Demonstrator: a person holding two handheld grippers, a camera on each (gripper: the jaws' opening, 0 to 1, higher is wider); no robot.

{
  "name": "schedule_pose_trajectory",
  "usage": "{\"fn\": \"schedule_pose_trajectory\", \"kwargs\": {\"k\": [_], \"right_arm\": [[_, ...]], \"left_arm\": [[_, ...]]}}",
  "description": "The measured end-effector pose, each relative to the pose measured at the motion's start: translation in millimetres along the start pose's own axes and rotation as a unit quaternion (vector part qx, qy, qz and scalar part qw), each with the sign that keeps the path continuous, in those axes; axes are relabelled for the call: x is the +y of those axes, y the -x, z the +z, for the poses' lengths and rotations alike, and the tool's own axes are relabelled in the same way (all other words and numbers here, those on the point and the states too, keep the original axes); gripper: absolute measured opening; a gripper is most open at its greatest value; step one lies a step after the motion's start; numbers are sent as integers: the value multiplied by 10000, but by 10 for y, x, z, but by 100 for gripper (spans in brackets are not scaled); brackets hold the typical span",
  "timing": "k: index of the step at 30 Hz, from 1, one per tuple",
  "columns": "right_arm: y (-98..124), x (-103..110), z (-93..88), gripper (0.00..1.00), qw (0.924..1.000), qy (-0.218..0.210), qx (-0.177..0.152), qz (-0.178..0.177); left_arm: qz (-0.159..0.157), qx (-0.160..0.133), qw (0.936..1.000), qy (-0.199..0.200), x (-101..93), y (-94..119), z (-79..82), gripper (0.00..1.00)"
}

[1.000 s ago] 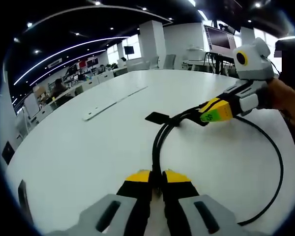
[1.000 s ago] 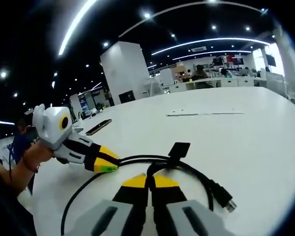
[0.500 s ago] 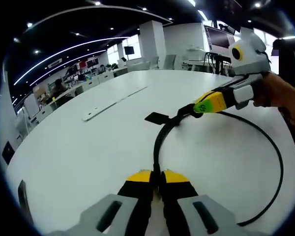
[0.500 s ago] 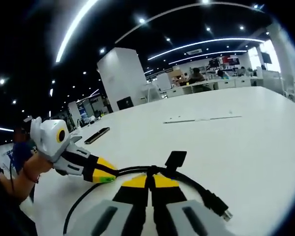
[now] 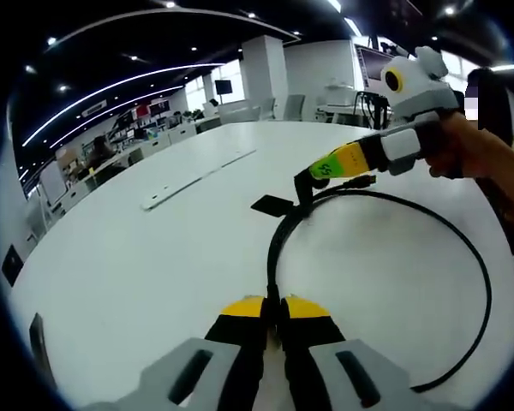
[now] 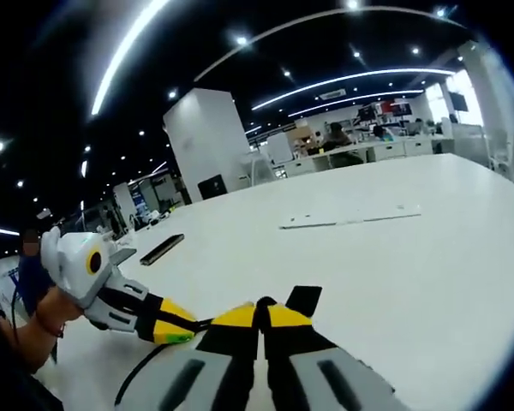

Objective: Find the charging cable on the desk, coil it up and secure with Velcro.

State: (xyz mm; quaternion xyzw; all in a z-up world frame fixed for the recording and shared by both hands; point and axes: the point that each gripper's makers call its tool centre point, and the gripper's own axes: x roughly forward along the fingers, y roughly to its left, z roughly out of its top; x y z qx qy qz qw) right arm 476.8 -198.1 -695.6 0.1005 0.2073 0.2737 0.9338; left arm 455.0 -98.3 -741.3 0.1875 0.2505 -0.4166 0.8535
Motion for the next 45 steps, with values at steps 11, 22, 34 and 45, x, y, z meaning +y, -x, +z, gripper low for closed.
{"fn": "schedule_pose_trajectory", "kwargs": {"k": [11,22,34,45], "right_arm": [[-37,-76,38,5,10000,-9,29,-53],[-79,-120,84,5,10000,-71,28,-49],[-138,-163,105,5,9999,-123,9,-75],[-226,-191,173,5,9999,-65,46,-85]], "left_arm": [[-15,21,10000,-7,-2,-8,5,7],[-3,34,10000,-26,4,-7,4,7],[1,44,10000,-50,7,0,1,7],[16,57,10000,-69,16,0,-3,7]]}}
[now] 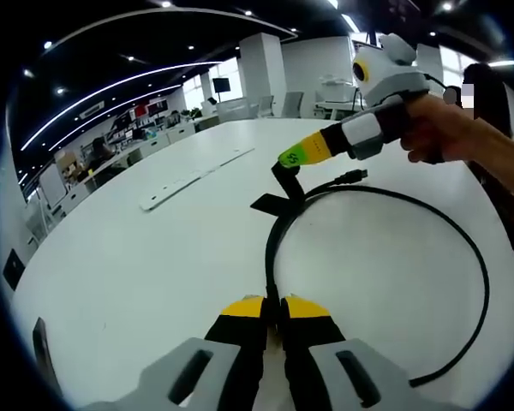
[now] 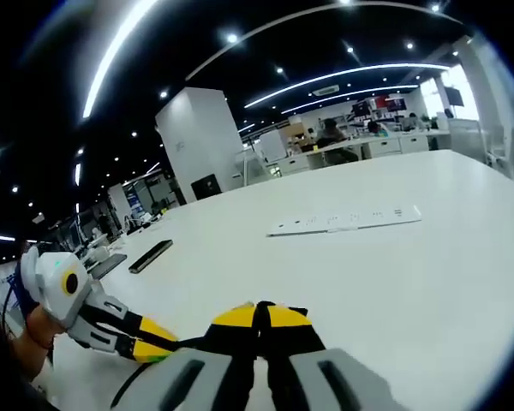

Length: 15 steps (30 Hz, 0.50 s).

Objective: Find the charging cable on the desk, coil it up and secure with Velcro.

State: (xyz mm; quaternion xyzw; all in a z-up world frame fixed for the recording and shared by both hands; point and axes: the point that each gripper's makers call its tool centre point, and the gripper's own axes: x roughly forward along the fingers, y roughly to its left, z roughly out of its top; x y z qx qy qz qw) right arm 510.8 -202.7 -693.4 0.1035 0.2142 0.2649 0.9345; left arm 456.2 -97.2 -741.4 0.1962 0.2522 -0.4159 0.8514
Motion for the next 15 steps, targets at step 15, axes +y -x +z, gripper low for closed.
{"fn": "schedule_pose_trajectory", "kwargs": {"k": [15], "right_arm": [[-80,-70,-7,5,10000,29,39,-69]], "left_arm": [[-15,-15,10000,-14,-5,3,5,7]]}}
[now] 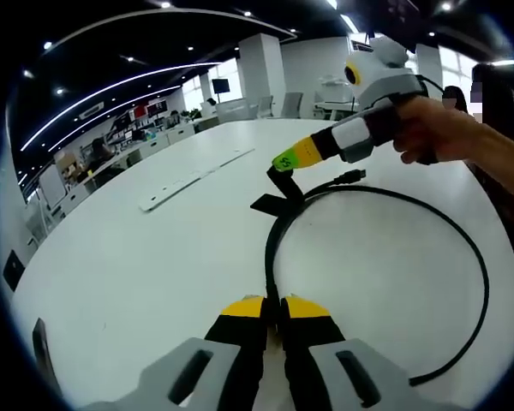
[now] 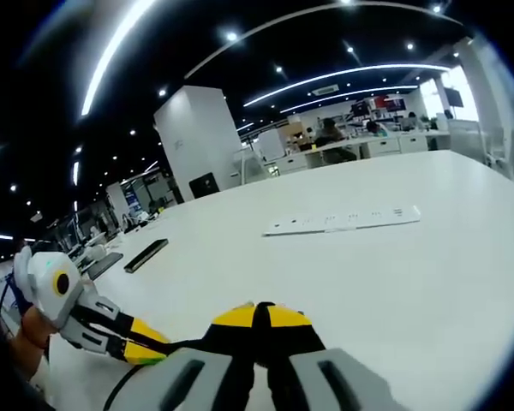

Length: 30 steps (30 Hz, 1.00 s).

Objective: Find the charging cable on the desk, coil it up and secure with Velcro.

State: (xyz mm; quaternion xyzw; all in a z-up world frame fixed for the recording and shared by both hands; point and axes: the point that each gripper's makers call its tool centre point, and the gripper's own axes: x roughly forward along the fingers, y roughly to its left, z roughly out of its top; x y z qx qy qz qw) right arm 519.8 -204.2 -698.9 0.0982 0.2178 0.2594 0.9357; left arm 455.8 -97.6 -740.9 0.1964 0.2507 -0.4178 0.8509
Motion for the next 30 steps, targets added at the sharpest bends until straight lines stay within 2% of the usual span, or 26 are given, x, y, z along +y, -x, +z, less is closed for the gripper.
{"fn": "schedule_pose_trajectory", "kwargs": {"k": [20,30], "right_arm": [[-123,-32,12,4,9999,81,-9,-69],[-267,-51,-22,4,9999,94,83,-60]], "left_arm": [[10,-46,10000,-26,-1,9,-4,8],[4,-32,10000,-59,-1,11,-2,8]]}}
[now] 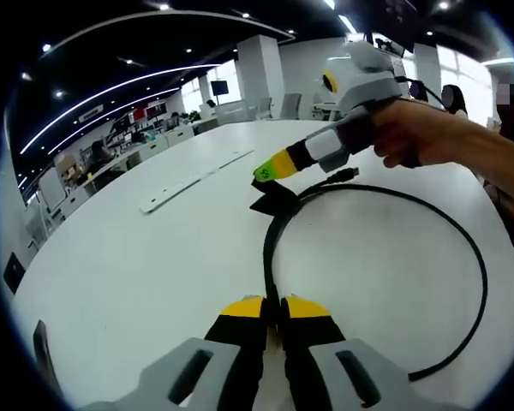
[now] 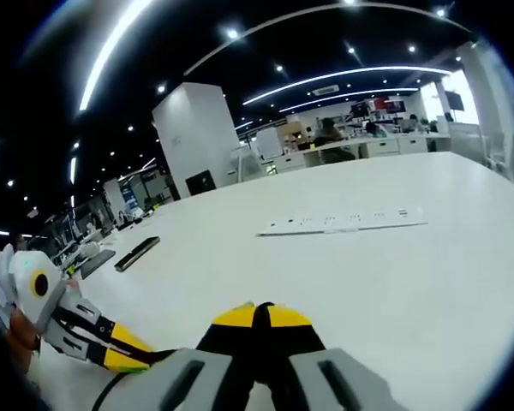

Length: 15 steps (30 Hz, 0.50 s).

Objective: Find the charging cable on the desk, coil it up and secure with Velcro.

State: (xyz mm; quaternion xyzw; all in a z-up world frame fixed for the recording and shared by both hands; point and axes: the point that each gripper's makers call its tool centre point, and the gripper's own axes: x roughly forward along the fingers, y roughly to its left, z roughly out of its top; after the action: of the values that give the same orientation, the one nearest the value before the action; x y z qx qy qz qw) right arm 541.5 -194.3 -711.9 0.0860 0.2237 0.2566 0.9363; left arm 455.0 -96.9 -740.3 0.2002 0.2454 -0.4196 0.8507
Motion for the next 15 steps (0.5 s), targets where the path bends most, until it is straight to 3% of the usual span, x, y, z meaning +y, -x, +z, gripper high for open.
{"fn": "schedule_pose_trajectory", "kwargs": {"k": [6,15], "right_arm": [[-67,-28,-23,4,10000,29,82,3],[-128,-89,-103,4,9994,-304,160,56]], "left_arm": [[2,-4,10000,12,-3,2,0,8],[-4,0,10000,2,-2,2,4,8]]}}
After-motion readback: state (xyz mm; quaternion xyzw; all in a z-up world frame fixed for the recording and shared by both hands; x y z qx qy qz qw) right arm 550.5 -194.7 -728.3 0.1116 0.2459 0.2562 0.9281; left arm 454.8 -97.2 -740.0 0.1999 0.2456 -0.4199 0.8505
